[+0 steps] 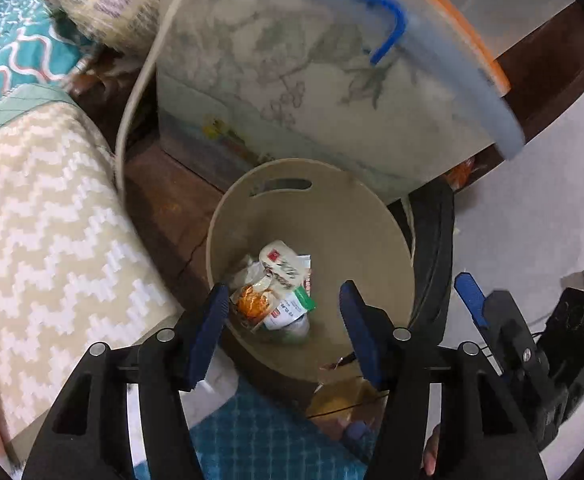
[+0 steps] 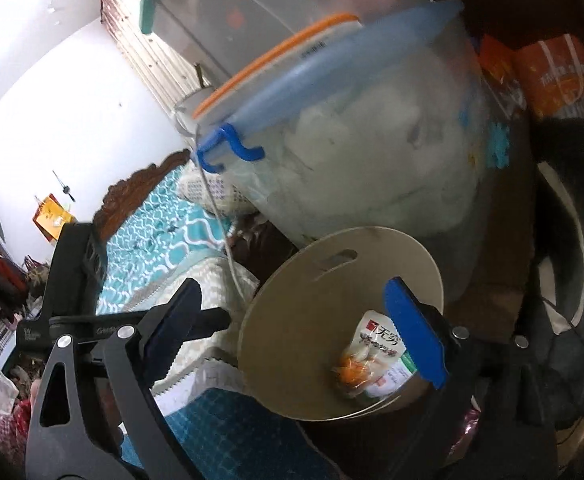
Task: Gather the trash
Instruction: 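Carry both packets to the beige bin and open both tools, then move both open tools back over the bed, then grasp the crumpled white tissue with right tool while left grasps the brown box, then carry the tissue and box to the beige bin and open both tools, then move both open tools back over the bed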
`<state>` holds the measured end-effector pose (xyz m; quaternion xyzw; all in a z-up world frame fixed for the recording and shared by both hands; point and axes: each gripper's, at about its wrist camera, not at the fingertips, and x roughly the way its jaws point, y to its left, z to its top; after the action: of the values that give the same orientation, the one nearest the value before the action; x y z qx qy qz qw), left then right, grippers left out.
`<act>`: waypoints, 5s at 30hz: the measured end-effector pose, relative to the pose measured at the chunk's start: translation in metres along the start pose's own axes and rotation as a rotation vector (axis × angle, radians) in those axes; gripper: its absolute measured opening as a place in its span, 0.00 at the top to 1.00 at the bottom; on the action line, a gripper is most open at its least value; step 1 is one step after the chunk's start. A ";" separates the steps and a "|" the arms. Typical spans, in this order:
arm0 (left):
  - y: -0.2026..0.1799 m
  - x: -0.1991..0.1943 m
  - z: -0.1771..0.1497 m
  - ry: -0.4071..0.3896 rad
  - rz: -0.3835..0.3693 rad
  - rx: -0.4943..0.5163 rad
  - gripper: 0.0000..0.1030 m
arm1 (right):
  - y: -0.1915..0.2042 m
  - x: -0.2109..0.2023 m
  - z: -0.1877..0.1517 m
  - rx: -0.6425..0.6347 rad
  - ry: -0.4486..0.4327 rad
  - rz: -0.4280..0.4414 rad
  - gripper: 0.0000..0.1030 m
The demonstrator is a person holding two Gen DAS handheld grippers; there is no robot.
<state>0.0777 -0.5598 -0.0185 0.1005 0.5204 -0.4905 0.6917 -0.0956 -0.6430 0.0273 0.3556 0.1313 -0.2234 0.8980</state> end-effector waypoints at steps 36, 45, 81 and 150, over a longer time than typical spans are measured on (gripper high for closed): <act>0.414 -0.425 -0.313 -0.494 0.559 -0.726 0.31 | 0.476 0.281 -0.180 -0.475 0.920 0.309 0.37; 0.403 -0.349 -0.273 -0.278 0.655 -0.390 0.21 | 0.502 0.336 -0.238 -0.611 1.046 0.152 0.30; 0.391 -0.320 -0.262 -0.126 0.716 -0.443 0.35 | 0.389 0.029 -0.228 -0.551 0.625 0.540 0.62; 0.029 -0.111 -0.053 -0.166 -0.054 0.012 0.22 | 0.034 -0.014 -0.063 0.035 0.119 0.018 0.31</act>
<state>0.0702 -0.4470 0.0379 0.0497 0.4608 -0.5188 0.7183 -0.0962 -0.5729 0.0075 0.3851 0.1773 -0.1959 0.8842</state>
